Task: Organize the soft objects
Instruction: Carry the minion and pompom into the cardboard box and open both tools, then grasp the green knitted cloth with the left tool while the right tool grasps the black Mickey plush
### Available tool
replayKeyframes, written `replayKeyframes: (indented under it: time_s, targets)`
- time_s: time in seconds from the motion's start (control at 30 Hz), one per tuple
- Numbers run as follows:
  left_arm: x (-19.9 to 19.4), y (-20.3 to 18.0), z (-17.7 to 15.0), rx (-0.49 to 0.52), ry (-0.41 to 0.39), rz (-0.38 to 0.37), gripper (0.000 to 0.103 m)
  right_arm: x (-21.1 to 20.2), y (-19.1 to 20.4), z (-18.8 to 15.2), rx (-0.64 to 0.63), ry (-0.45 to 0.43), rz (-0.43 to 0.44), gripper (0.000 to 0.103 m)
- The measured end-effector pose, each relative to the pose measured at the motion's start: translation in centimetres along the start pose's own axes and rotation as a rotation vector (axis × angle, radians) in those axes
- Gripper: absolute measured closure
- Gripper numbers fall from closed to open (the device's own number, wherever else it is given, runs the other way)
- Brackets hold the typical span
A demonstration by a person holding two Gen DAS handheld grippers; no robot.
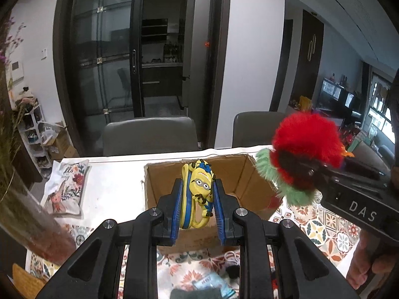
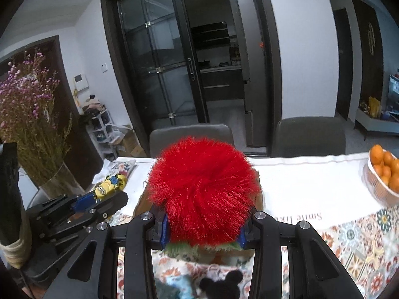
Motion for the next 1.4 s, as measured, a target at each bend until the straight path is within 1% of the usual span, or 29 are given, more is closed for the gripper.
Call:
replayKeyframes:
  time_s: [0.1, 0.27, 0.47, 0.63, 0.67, 0.7, 0.73, 0.77, 0.8, 0.83, 1.0, 1.17, 1.23, 1.4]
  targets:
    - [1.4, 0.1, 0.9, 0.001, 0.016, -0.006, 0.079, 1.2, -0.2, 0.9, -0.022, 0.006, 0.005, 0.062]
    - [3.9, 0.2, 1.7, 0.012, 0.049, 0.002, 0.079, 3.6, -0.9, 1.7, -0.034, 0.044, 0.014, 0.062]
    - [7.4, 0.3, 1.2, 0.029, 0.119, -0.001, 0.078, 7.2, -1.9, 1.8, -0.024, 0.132, 0.020, 0.062]
    - [9.6, -0.2, 0.3, 0.057, 0.176, -0.004, 0.077, 9.6, -2.4, 1.0, -0.037, 0.201, 0.003, 0.061]
    - [10.0, -0.3, 0.0, 0.068, 0.188, 0.001, 0.077, 10.0, -2.5, 0.8, -0.039, 0.213, 0.001, 0.059]
    - [10.3, -0.3, -0.1, 0.071, 0.194, 0.003, 0.074, 10.6, -2.5, 0.5, -0.045, 0.229, -0.001, 0.053]
    - [10.6, -0.3, -0.2, 0.072, 0.205, -0.001, 0.066, 11.0, -2.5, 0.3, -0.050, 0.245, -0.002, 0.048]
    - [10.7, -0.3, -0.3, 0.069, 0.211, 0.002, 0.065, 11.5, -2.6, 0.2, -0.052, 0.259, -0.005, 0.039]
    - [10.7, -0.2, -0.3, 0.069, 0.214, 0.011, 0.059, 11.9, -2.7, 0.0, -0.052, 0.270, -0.009, 0.035]
    - [10.7, -0.2, -0.3, 0.069, 0.216, 0.019, 0.054, 12.1, -3.0, -0.1, -0.047, 0.273, -0.014, 0.035]
    - [9.6, -0.2, -0.1, 0.067, 0.200, 0.036, 0.045, 11.9, -3.8, 0.2, -0.019, 0.261, -0.053, 0.035]
    - [7.9, 0.1, -0.2, 0.053, 0.203, 0.074, 0.043, 10.2, -3.5, 0.4, -0.032, 0.235, -0.086, 0.035]
    - [7.3, 0.4, -0.3, 0.048, 0.202, 0.074, 0.041, 9.4, -3.5, 0.4, -0.033, 0.225, -0.108, 0.035]
    - [5.1, 0.4, -0.7, 0.038, 0.205, 0.095, 0.038, 7.3, -3.1, 0.3, -0.017, 0.209, -0.116, 0.035]
Point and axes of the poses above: each gripper's, at about its wrist camera, not at the fingertips, and x roughly the way its jaws point, y to its left, z to its top, the point moved 2 cm from there along x, roughly the way its jaws point, and after that the axes turned 6 degrees about z, right-handed, at the moved point
